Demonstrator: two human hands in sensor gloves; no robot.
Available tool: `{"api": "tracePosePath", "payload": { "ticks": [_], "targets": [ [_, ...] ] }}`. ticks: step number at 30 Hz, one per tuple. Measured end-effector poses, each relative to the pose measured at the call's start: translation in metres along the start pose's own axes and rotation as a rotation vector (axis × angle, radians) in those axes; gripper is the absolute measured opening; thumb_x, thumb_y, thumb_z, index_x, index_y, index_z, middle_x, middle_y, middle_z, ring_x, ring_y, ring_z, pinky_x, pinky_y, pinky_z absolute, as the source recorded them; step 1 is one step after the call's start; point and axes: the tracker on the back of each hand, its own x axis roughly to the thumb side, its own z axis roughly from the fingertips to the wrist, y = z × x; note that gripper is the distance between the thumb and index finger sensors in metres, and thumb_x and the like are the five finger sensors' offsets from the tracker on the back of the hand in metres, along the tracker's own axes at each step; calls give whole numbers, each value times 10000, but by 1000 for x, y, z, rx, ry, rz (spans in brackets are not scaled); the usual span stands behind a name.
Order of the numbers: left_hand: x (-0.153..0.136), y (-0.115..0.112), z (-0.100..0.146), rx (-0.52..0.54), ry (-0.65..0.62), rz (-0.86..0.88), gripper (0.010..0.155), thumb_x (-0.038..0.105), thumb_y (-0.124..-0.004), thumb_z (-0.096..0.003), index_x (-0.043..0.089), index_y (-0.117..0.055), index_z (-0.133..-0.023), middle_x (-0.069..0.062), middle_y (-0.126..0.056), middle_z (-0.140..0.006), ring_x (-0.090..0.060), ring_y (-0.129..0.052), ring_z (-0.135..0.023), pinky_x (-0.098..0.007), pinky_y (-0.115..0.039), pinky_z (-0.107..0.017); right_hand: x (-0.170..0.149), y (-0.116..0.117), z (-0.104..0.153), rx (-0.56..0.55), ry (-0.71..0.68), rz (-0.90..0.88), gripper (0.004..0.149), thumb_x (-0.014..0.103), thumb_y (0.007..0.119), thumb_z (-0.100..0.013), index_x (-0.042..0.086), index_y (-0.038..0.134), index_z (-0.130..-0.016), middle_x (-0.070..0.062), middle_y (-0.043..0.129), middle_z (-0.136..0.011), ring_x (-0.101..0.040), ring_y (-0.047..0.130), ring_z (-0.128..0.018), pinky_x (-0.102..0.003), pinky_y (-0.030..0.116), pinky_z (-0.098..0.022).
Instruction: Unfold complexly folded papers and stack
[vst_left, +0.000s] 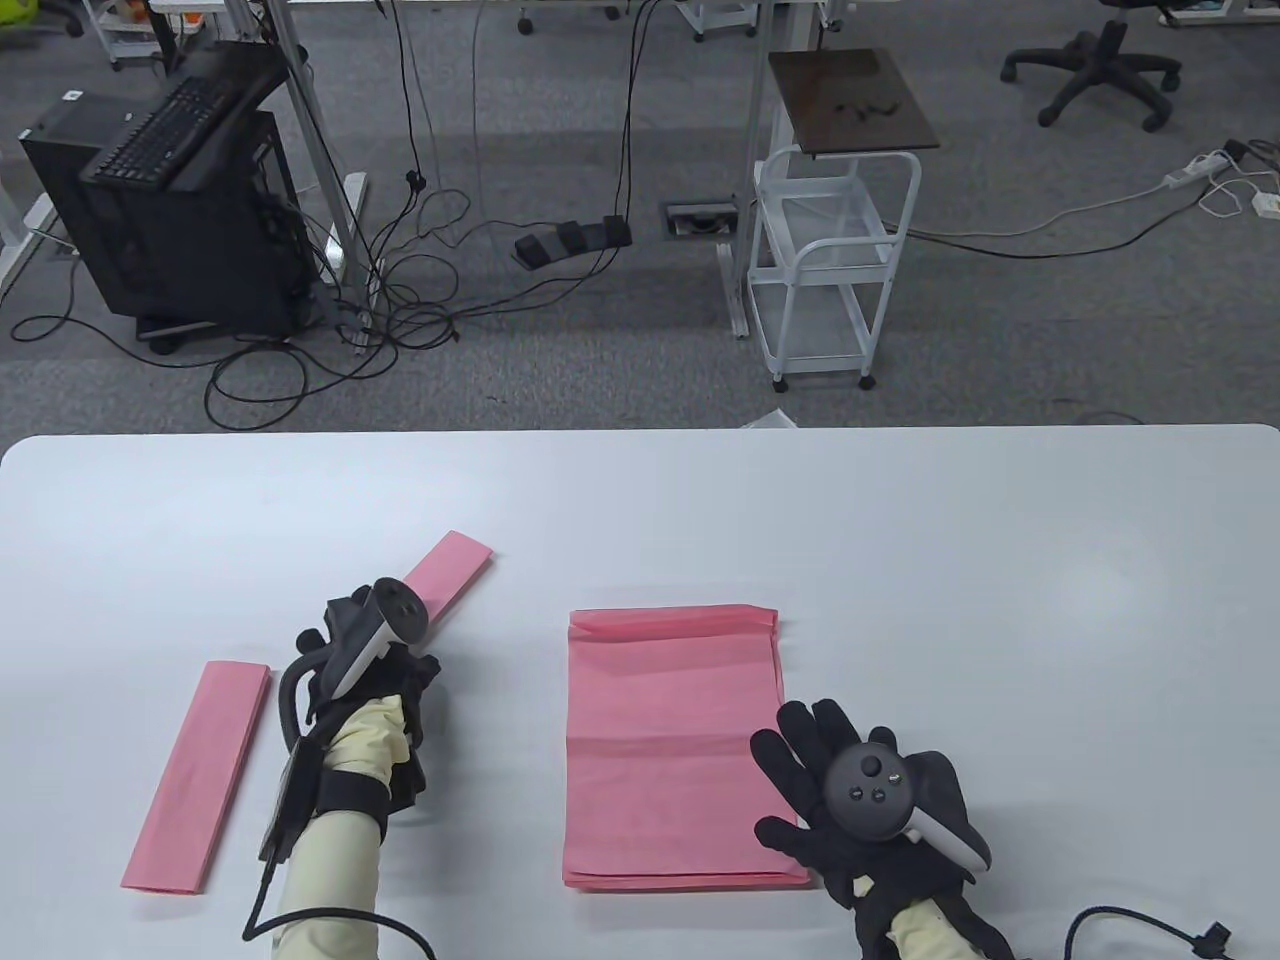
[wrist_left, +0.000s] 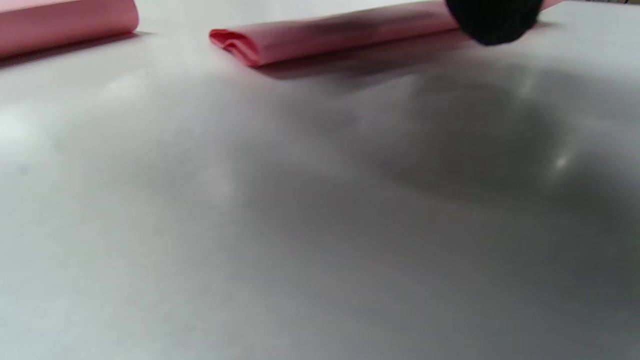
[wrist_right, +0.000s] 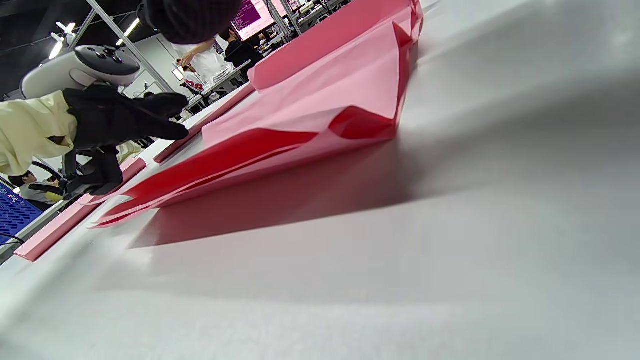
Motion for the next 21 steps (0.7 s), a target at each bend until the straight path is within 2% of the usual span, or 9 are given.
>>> {"api": "tracePosePath", "payload": {
  "ticks": [2,4,5,7,9,13,17,21],
  "targets": [
    [-5,-3,-4,1,22,0,789,471,-676,-539,350,-100,-1064,18,-86,-1180,-300,-138,-1129,-575,-106,-770,-1,-1,0,-4,0,-4,688,508,641,-506,421,255,-1069,173,30,-1137,-77,-156,-991,-476,-144,-654],
    [-11,-8,-8,-47,37,52,662,424,-641,-555,347,-248,-1082,25,-275,-1193,-279,-325,-1140,-564,-189,-793,-2,-1,0,-5,1,-14,687,508,641,-507,422,255,-1069,175,30,-1137,-76,-157,-991,-475,-145,-653],
    [-13,-9,-10,-68,43,77,613,395,-630,-560,357,-298,-1074,53,-266,-1181,-263,-331,-1130,-548,-242,-806,-3,-1,0,-3,1,-21,688,507,640,-507,421,254,-1070,175,30,-1138,-76,-158,-991,-476,-145,-653],
    [-14,-8,-10,-13,51,65,581,374,-640,-556,377,-354,-1062,77,-317,-1174,-241,-380,-1124,-528,-296,-816,-3,-1,0,-1,3,-27,687,507,641,-508,423,254,-1069,173,30,-1138,-77,-157,-992,-476,-146,-653],
    [-12,-4,-11,6,41,3,559,367,-640,-552,369,-403,-1058,68,-378,-1169,-245,-455,-1111,-506,-360,-822,-3,-1,0,0,3,-30,686,506,640,-509,422,254,-1069,174,30,-1138,-79,-156,-993,-476,-145,-653],
    [-9,2,-11,79,52,-8,503,339,-649,-545,343,-538,-1036,42,-535,-1137,-260,-622,-1054,-462,-499,-811,-3,-1,0,3,6,-31,685,505,640,-509,421,254,-1069,172,29,-1138,-79,-156,-992,-476,-144,-653],
    [-4,7,-9,211,48,-90,466,335,-670,-532,333,-645,-997,20,-713,-1068,-234,-799,-970,-412,-619,-788,-4,-1,0,4,9,-35,683,505,638,-510,422,254,-1069,172,31,-1138,-78,-156,-992,-476,-144,-653],
    [-2,15,-4,321,46,-104,439,331,-664,-531,318,-694,-968,21,-843,-975,-200,-909,-890,-406,-678,-759,-4,-1,0,11,12,-45,681,503,636,-513,421,255,-1070,171,29,-1139,-79,-156,-993,-476,-145,-653]
  ]
}}
